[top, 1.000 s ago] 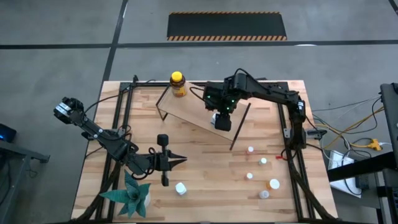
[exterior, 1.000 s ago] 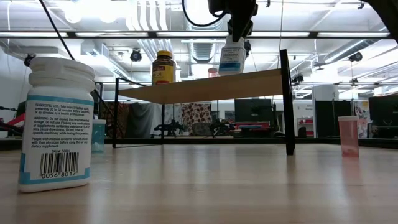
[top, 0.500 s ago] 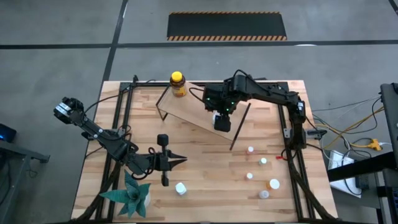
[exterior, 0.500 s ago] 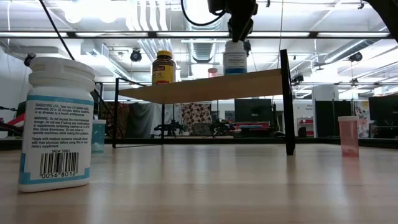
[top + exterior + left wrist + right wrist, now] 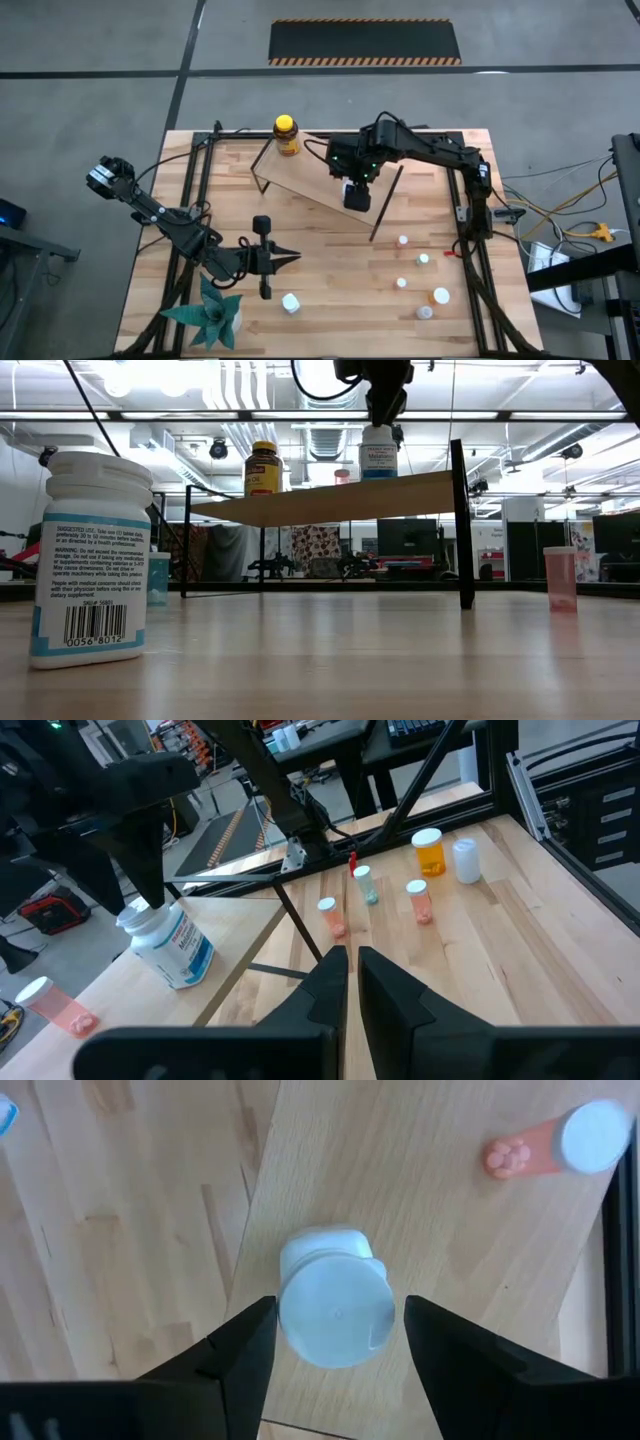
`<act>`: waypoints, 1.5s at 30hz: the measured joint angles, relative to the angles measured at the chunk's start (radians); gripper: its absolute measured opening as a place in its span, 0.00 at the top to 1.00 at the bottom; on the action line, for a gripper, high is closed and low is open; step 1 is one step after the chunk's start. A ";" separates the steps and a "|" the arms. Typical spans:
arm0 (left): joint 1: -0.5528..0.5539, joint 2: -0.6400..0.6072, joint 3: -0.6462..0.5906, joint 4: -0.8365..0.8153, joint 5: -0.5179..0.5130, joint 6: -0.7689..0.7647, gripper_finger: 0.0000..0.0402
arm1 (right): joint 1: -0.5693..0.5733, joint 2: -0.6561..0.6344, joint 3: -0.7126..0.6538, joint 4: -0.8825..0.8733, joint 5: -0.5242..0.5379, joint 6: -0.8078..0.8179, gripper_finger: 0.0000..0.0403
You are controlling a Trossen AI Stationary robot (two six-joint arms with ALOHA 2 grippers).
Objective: Pick and place medicine bottles onto shelf by color
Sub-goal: Put the right white pill bottle on the shelf
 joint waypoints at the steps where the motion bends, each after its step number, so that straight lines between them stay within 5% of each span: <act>1: 0.000 0.000 0.000 0.000 0.000 0.000 0.97 | 0.000 0.000 0.006 0.001 0.000 0.000 0.48; 10: 0.000 0.000 0.000 0.000 0.000 0.000 0.97 | 0.007 -0.002 0.051 0.047 -0.001 -0.003 0.51; 22: 0.000 0.000 0.000 -0.001 0.000 0.000 0.97 | 0.140 -0.001 0.017 0.086 0.003 0.009 0.80; 31: 0.000 0.000 0.000 -0.001 0.000 -0.002 0.97 | 0.174 0.001 -0.157 0.101 0.167 -0.004 0.97; 38: 0.000 0.000 0.000 -0.002 0.000 -0.002 0.97 | 0.165 0.001 -0.215 0.145 0.350 0.011 0.98; 45: 0.000 0.000 0.000 -0.002 0.000 -0.001 0.97 | 0.114 0.001 -0.214 0.160 0.391 0.060 0.98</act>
